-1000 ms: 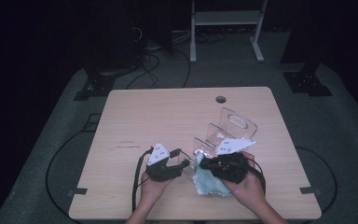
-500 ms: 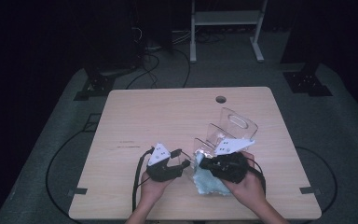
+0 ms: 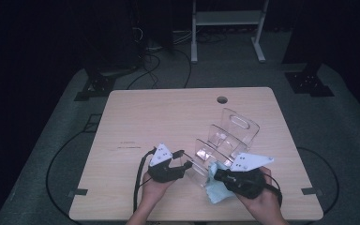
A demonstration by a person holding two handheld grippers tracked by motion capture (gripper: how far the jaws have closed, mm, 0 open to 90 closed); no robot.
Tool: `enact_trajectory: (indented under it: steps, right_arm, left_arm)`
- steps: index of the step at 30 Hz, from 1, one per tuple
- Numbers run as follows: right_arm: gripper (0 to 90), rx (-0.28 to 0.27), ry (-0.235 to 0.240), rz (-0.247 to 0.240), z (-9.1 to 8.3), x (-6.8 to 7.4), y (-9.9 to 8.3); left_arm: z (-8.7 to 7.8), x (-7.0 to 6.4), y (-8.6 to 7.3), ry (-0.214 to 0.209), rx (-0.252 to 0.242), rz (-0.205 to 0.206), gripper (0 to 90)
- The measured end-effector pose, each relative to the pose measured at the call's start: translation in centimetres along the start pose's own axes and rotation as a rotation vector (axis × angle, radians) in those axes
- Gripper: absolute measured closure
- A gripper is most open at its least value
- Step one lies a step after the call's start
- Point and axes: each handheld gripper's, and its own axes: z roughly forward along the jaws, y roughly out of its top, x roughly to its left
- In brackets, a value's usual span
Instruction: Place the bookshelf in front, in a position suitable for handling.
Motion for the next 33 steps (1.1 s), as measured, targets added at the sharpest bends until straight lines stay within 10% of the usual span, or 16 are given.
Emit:
enact_trajectory:
  steps: [33]
  right_arm:
    - [82.7,-0.021,-0.075,0.070,-1.3,-4.9,-1.0]
  left_arm:
    - [0.3,-0.9,0.0,-0.126,0.005,0.084,47.1]
